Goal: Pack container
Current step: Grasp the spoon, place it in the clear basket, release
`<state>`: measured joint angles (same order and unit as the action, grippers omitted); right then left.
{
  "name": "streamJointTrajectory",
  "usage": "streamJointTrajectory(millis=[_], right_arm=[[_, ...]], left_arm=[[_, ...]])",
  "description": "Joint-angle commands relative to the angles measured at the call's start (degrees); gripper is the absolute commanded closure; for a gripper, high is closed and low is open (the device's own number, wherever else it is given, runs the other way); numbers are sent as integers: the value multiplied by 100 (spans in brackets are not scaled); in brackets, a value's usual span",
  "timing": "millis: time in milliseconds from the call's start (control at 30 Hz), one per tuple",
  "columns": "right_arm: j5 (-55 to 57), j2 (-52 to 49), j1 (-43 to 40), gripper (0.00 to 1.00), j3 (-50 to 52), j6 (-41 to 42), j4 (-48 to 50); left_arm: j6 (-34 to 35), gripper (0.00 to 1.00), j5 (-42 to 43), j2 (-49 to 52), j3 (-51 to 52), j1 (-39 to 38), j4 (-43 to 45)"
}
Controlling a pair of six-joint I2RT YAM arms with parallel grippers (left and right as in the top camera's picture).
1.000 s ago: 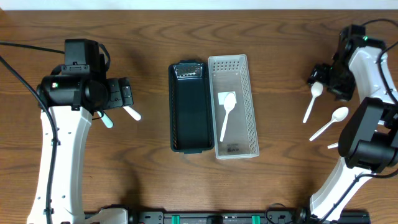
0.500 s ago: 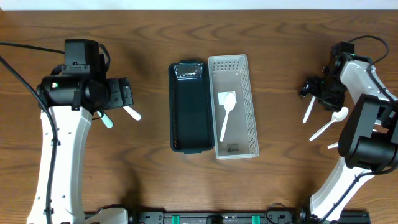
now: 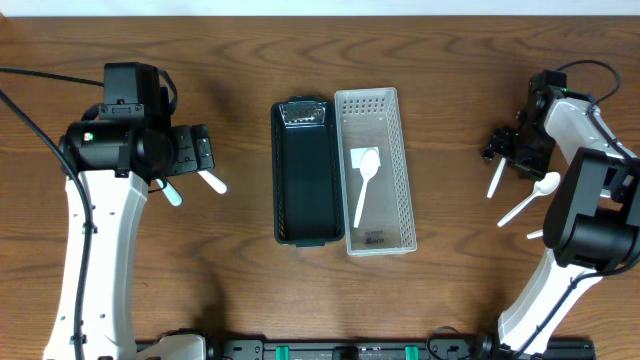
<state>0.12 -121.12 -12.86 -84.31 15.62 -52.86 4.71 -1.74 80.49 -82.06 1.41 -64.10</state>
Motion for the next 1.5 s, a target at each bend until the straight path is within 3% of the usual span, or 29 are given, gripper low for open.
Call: streamJointTrajectory(millis=[0,100,267,367,867,1233,1467], right_arm=[[-85,-275,-17,45,72,-2,2],[-83,-275,0,67,72,-2,-9],[-85,-260,120,86,63,-2,-37],[-85,-197,245,90,-48,-2,-168],[-210,1316,1740,88,-2693,50,-1558],[-164,1185,3386,88,-2194,1152,-1735],[-236,726,3827,87,-1204,1327,-1248]], left_arm=[[52,2,-39,31,31,17,-13],[52,2,-39,31,31,17,-13],[52,2,-39,31,31,17,-13],[52,2,-39,31,31,17,-13],[52,2,-39,31,31,17,-13],[52,2,-39,31,31,17,-13],[52,2,-37,31,31,17,-13]])
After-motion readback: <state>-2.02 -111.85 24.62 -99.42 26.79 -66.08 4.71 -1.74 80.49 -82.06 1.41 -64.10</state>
